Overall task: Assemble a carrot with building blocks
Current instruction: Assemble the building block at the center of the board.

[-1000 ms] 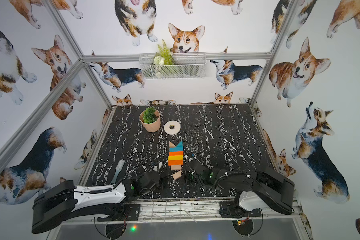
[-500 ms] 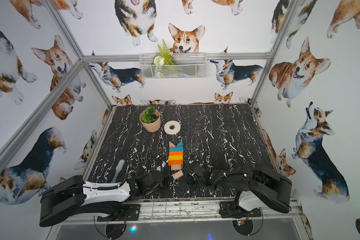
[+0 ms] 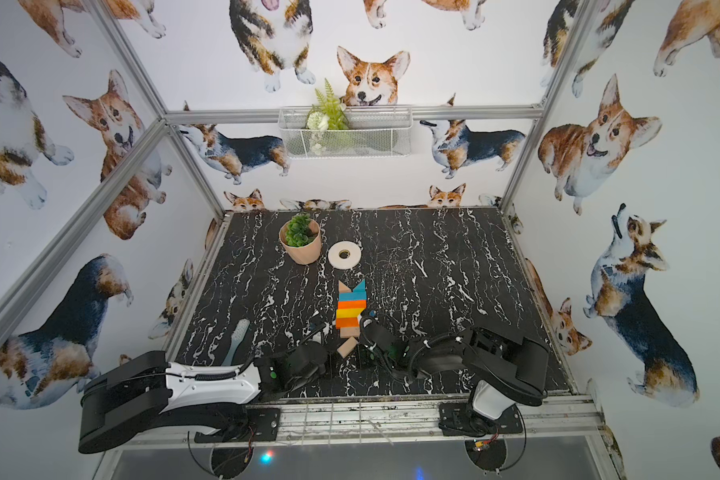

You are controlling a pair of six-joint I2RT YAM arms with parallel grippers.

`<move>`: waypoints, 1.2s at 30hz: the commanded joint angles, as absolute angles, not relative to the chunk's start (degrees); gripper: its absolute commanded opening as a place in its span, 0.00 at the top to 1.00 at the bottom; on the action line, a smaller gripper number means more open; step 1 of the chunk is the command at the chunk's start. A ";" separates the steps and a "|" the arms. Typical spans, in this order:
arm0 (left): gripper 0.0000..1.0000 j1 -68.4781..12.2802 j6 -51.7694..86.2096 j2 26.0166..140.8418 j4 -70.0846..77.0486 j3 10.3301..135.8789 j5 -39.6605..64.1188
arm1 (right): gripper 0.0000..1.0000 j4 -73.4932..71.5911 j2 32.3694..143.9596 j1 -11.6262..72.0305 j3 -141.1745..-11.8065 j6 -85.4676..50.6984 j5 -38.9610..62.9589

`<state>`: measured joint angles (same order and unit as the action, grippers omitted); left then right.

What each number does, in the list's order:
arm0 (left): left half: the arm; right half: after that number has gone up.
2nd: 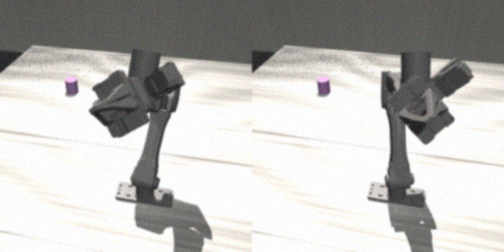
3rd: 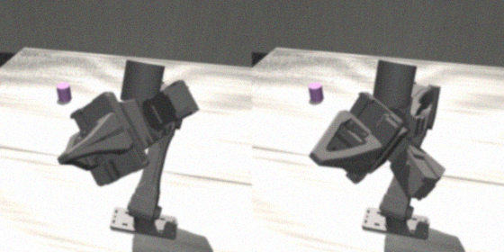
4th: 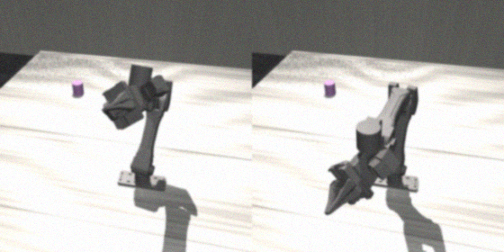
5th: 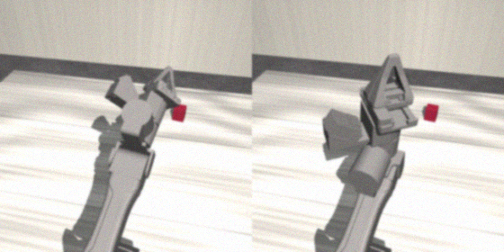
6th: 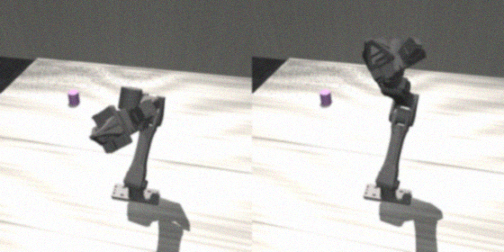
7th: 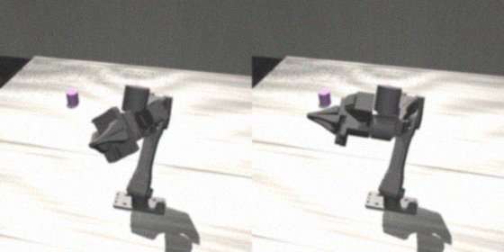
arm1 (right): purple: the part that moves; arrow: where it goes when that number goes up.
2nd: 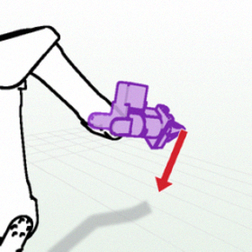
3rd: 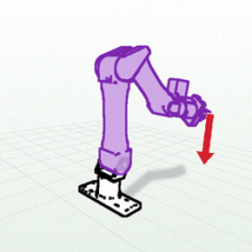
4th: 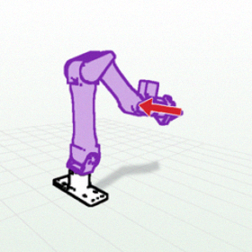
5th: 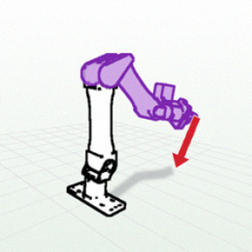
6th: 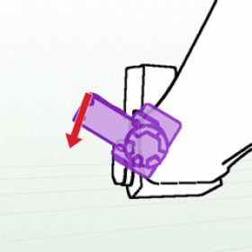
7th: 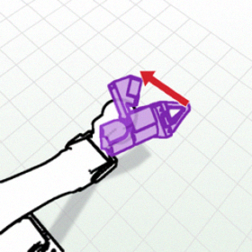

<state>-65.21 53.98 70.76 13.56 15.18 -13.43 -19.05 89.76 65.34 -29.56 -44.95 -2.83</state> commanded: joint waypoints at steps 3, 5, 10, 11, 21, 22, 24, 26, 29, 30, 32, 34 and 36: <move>1.00 -65.22 54.43 68.98 8.46 14.86 -16.05 | 1.00 -13.54 88.82 66.49 -29.86 -45.76 -2.19; 1.00 -65.21 54.24 67.50 7.46 14.64 -16.72 | 1.00 -13.37 88.68 67.18 -30.17 -45.85 -2.34; 1.00 -64.96 53.27 64.89 4.91 15.37 -17.73 | 1.00 -12.04 89.28 69.34 -32.57 -45.75 -3.16; 1.00 -64.89 53.18 64.71 4.55 15.62 -17.66 | 1.00 -12.28 89.52 69.50 -32.86 -45.74 -3.01; 1.00 -64.84 53.16 67.51 8.24 15.88 -15.07 | 1.00 -12.38 89.73 69.84 -33.23 -45.82 -3.38; 1.00 -64.84 53.18 68.27 9.05 16.00 -14.64 | 1.00 -12.52 89.97 69.86 -33.23 -45.88 -3.41; 1.00 -64.82 53.19 69.35 10.31 16.28 -14.07 | 1.00 -12.81 90.64 69.87 -33.49 -45.80 -3.36; 1.00 -64.85 52.95 70.16 10.29 16.78 -14.04 | 1.00 -13.33 91.44 69.83 -33.57 -45.85 -2.82; 1.00 -64.69 52.47 70.83 10.20 17.35 -14.50 | 1.00 -14.11 92.41 69.81 -33.88 -45.88 -2.29; 1.00 -64.52 52.28 70.92 9.90 17.38 -14.59 | 1.00 -14.15 92.61 69.83 -33.99 -45.91 -2.26; 1.00 -64.10 51.88 70.85 9.34 17.65 -14.74 | 1.00 -14.22 92.96 69.83 -34.09 -45.88 -2.27; 1.00 -63.32 51.42 70.62 8.88 17.75 -14.68 | 1.00 -14.32 93.29 69.85 -34.19 -45.95 -2.20; 1.00 -62.32 50.98 70.58 8.84 17.75 -14.20 | 1.00 -14.59 93.56 69.86 -34.24 -45.93 -2.03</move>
<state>-63.59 52.01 70.74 9.45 17.30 -14.22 -16.29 92.84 69.73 -34.09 -45.10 -2.68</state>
